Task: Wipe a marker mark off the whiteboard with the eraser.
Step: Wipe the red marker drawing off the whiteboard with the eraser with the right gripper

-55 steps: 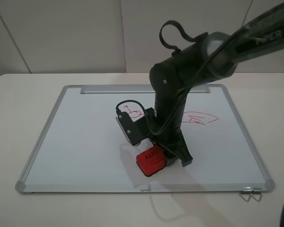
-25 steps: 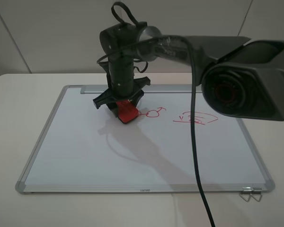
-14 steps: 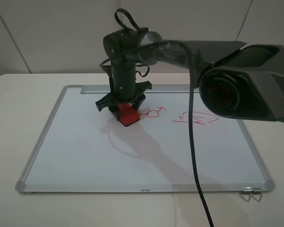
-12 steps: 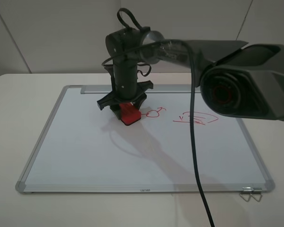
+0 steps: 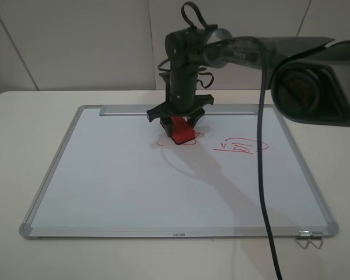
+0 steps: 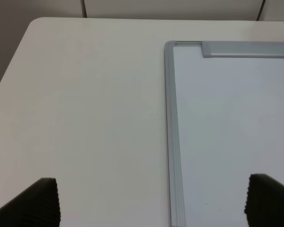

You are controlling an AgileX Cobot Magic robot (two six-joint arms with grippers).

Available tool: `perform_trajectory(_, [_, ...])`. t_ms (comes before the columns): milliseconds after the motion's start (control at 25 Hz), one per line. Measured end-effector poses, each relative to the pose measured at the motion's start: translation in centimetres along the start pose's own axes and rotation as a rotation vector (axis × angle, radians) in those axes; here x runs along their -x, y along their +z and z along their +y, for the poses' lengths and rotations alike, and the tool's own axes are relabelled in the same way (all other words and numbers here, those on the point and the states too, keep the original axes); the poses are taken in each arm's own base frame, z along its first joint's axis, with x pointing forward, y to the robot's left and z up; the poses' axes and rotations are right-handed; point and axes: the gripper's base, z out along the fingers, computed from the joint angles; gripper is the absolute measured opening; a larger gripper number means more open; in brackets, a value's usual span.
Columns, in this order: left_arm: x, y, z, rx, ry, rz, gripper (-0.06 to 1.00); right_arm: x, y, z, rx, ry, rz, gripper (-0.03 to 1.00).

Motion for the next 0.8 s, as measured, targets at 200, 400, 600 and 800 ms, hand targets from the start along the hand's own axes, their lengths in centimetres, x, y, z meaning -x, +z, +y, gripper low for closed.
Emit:
perform_trajectory(200, [0.0, 0.0, 0.0, 0.000, 0.000, 0.000, 0.78, -0.4, 0.3, -1.6, 0.015, 0.040, 0.015, 0.50])
perform_trajectory(400, [0.0, 0.0, 0.0, 0.000, 0.000, 0.000, 0.78, -0.8, 0.6, -4.0, 0.006, 0.084, 0.051, 0.50])
perform_trajectory(600, [0.0, 0.0, 0.0, 0.000, 0.000, 0.000, 0.78, -1.0, 0.5, -4.8, 0.005, 0.100, 0.060, 0.50])
perform_trajectory(800, [0.0, 0.0, 0.0, 0.000, 0.000, 0.000, 0.78, -1.1, 0.5, -4.7, 0.010, 0.072, 0.066, 0.50])
